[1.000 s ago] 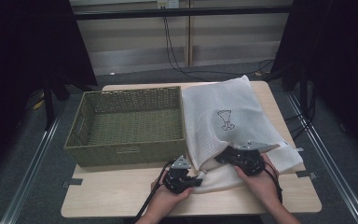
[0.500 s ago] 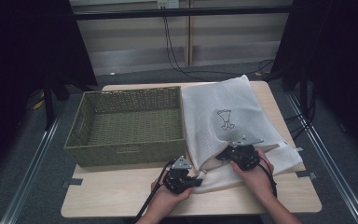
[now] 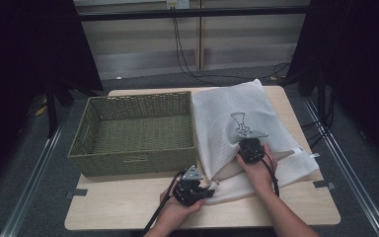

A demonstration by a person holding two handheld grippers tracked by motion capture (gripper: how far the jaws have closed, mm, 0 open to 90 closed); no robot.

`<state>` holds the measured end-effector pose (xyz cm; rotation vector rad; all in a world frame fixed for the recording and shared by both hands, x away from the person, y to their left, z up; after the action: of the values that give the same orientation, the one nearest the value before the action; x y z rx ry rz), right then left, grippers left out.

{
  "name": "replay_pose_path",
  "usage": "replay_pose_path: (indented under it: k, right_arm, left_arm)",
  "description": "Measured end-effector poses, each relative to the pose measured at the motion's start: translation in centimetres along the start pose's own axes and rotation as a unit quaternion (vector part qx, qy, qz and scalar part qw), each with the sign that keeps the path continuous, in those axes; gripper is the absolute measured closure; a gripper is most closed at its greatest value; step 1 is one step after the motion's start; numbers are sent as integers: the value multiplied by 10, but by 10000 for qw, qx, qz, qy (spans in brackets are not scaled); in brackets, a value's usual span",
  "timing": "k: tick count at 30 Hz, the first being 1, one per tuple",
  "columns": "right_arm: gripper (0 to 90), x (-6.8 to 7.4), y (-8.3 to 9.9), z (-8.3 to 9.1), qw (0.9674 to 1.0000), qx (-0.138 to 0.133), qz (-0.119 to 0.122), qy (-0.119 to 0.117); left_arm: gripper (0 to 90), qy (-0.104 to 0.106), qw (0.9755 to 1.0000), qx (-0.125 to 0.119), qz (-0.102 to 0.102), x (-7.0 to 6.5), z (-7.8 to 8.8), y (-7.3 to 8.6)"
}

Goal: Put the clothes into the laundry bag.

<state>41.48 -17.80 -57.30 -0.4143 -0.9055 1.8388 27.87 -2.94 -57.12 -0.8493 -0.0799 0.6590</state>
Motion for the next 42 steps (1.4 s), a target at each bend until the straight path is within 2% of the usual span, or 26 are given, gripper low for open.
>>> replay_pose_path:
  k: [2, 4, 5, 7, 8, 12, 14, 18, 20, 21, 25, 27, 29, 30, 32, 33, 34, 37, 38, 40, 42]
  right_arm:
    - [900, -6, -4, -5, 9999, -60, -96, 71]
    - [900, -6, -5, -4, 9998, -40, -200, 18]
    - [900, -5, -4, -3, 9998, -36, -177, -14]
    - [900, 2, 0, 10, 9997, -57, -114, -224]
    - [900, 5, 1, 19, 9992, -151, -41, -362]
    - [842, 16, 15, 66, 9944, -392, 361, -912]
    - [812, 9, 20, 86, 9947, -516, 480, -756]
    - [737, -17, 23, 112, 9948, -810, 379, -480]
    - [671, -25, 24, 112, 9948, -831, 374, -446]
    - [645, -24, 24, 110, 9944, -831, 415, -498]
    - [574, -8, 18, 93, 9919, -818, 736, -637]
    - [539, -1, 14, 81, 9914, -750, 878, -620]
    - [528, 0, 13, 69, 9927, -626, 901, -506]
    - [545, -1, 14, 62, 9935, -549, 926, -378]
    - [706, 0, 15, 56, 9928, -520, 1057, -224]
    - [805, 0, 15, 55, 9931, -488, 1058, -152]
    - [866, 0, 15, 56, 9932, -502, 1046, -131]
    - [885, 4, 14, 68, 9924, -537, 1041, -376]
    - [886, 6, 15, 73, 9918, -540, 1078, -425]
    - [887, 10, 19, 86, 9898, -527, 1206, -536]
    - [889, 9, 28, 95, 9898, -445, 1206, -609]
  left_arm:
    - [892, -2, 10000, -24, 4, 0, 0, 0]
    - [891, 3, 10000, -34, 29, -1, 0, 0]
    - [891, 12, 10000, -28, 24, 0, 0, 0]
    - [889, 18, 10000, -21, 94, 2, 0, -1]
    - [888, 27, 9999, -20, 151, 3, 0, -1]
    - [879, -81, 9997, -46, 245, 8, 0, -2]
    - [876, -85, 9996, -22, 286, 10, 1, -2]
    - [866, -150, 9995, -7, 282, 11, 1, -3]
    - [862, -169, 9995, 0, 256, 10, 1, -3]
    - [861, -165, 9995, 2, 259, 10, 1, -3]
    - [861, -153, 9995, 1, 285, 11, 1, -3]
    - [861, -150, 9995, -1, 272, 11, 1, -3]
    - [861, -151, 9994, -24, 297, 11, 1, -3]
    - [861, -132, 9995, -14, 303, 11, 1, -3]
    - [861, -110, 9993, -26, 346, 11, 1, -3]
    - [861, -107, 9993, -25, 350, 11, 1, -3]
    - [861, -122, 9993, -27, 347, 11, 1, -3]
    - [861, -171, 9991, -10, 393, 14, 1, -3]
    - [860, -204, 9987, -31, 469, 16, 1, -4]
    - [861, -224, 9981, -25, 570, 18, 2, -4]
    - [861, -263, 9975, -33, 658, 20, 2, -4]
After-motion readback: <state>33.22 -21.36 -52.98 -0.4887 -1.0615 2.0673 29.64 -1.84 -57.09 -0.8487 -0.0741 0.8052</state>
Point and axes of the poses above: each handheld gripper's, and its own axes: z roughly backward along the jaws, y roughly out of its underside, x roughly to its left, the point moved 10 cm from there along -z, roughly forward along the jaws, and after that the axes turned 10 degrees about -y, right-handed, at the moved point
